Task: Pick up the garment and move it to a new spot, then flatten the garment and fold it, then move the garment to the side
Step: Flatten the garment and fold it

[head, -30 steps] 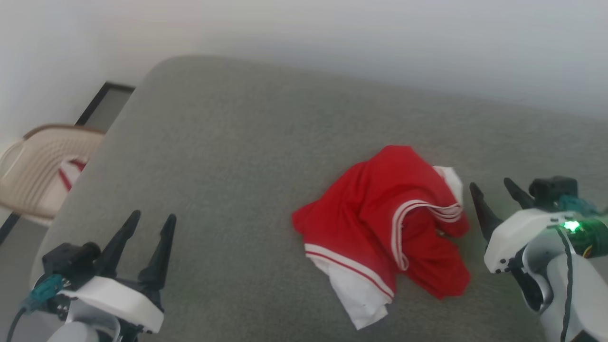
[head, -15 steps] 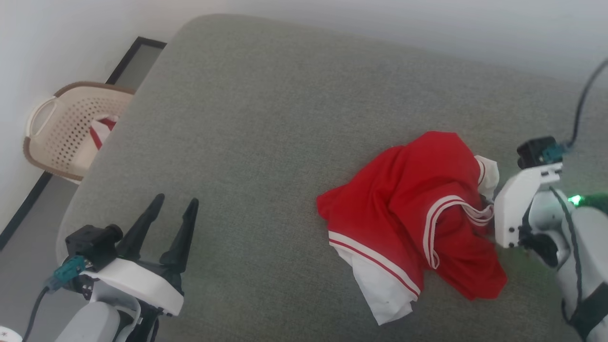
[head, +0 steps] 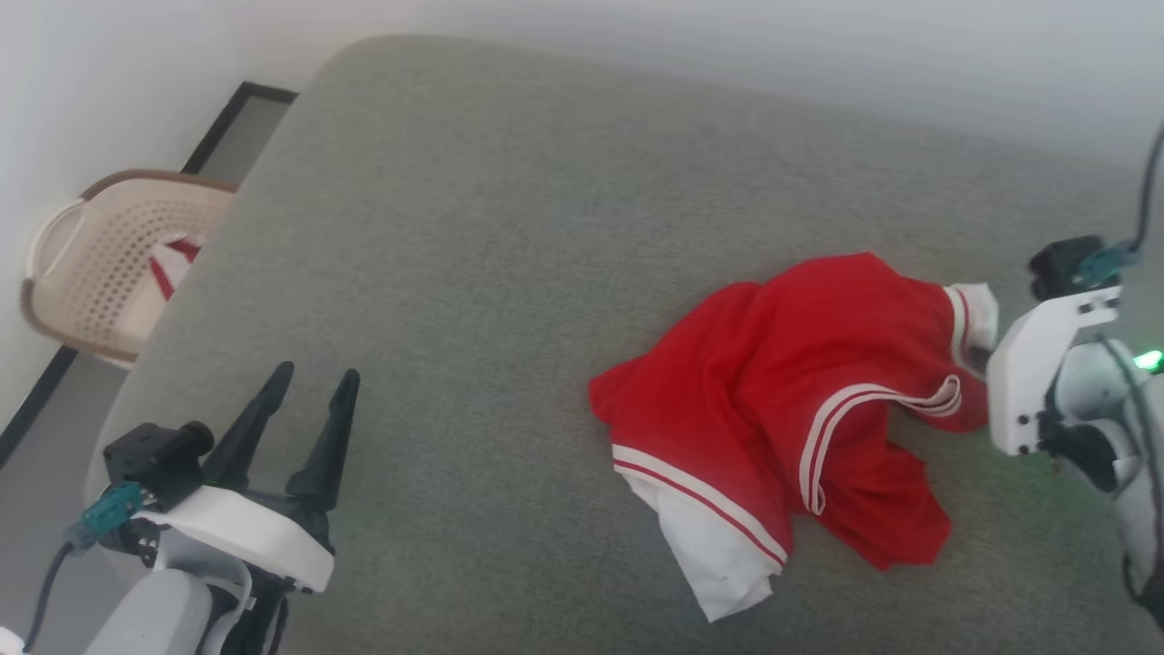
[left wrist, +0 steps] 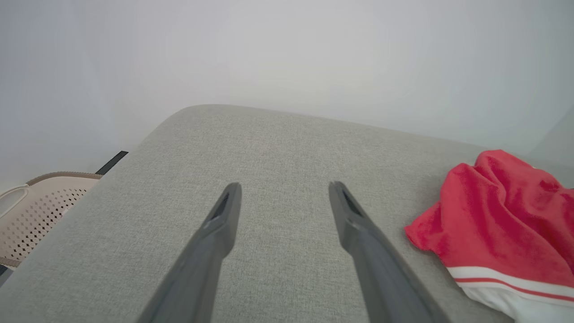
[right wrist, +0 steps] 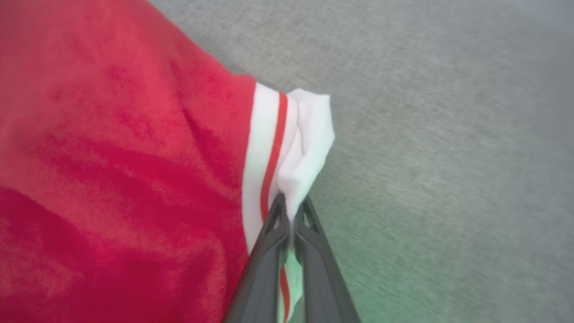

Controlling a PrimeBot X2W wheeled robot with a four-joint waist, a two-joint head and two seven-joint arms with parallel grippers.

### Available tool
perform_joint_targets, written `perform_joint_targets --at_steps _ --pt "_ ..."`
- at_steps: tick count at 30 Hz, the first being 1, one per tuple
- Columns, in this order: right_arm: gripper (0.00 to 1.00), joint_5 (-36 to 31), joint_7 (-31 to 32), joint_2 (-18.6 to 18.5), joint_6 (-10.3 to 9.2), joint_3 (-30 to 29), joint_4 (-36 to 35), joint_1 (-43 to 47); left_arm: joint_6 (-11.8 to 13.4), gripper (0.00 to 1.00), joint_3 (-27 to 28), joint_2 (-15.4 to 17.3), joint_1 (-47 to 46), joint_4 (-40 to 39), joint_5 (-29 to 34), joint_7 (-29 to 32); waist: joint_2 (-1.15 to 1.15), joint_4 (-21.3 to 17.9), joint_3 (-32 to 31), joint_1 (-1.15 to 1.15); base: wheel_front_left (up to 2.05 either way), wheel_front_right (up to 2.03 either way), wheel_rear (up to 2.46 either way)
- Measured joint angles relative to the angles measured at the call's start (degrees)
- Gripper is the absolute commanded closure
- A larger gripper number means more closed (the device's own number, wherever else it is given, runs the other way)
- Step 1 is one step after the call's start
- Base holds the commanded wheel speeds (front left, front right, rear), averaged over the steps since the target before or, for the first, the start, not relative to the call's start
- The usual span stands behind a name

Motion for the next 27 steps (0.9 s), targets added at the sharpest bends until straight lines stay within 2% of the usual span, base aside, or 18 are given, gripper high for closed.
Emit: perform_joint_targets --at_steps 7,18,21,27 --pt "1.0 -0.89 0.15 -2.09 0.0 -4.38 -3.52 1.79 -0.38 0.0 1.31 0.71 0.3 -0.08 0.19 0.0 0.0 -2.6 -0.87 0.0 0.0 0.0 0.0" --pt "1.0 -5.49 2.35 -4.32 0.01 -20.57 -8.78 14.11 -0.71 0.0 1.18 1.54 0.66 -0.36 0.58 0.0 0.0 -7.63 -2.09 0.0 0.0 0.0 0.0" --pt "1.0 -6.68 2.89 -2.97 0.0 -25.6 -8.83 17.47 -0.81 0.0 0.73 1.65 0.63 -0.3 0.57 0.0 0.0 -8.2 -2.32 0.0 0.0 0.0 0.0" --pt "1.0 -8.38 2.23 1.14 0.01 -29.78 -6.7 19.85 -0.89 0.0 -0.22 2.53 0.63 0.0 0.45 0.26 0.0 -9.03 -2.86 0.0 0.0 0.0 0.0"
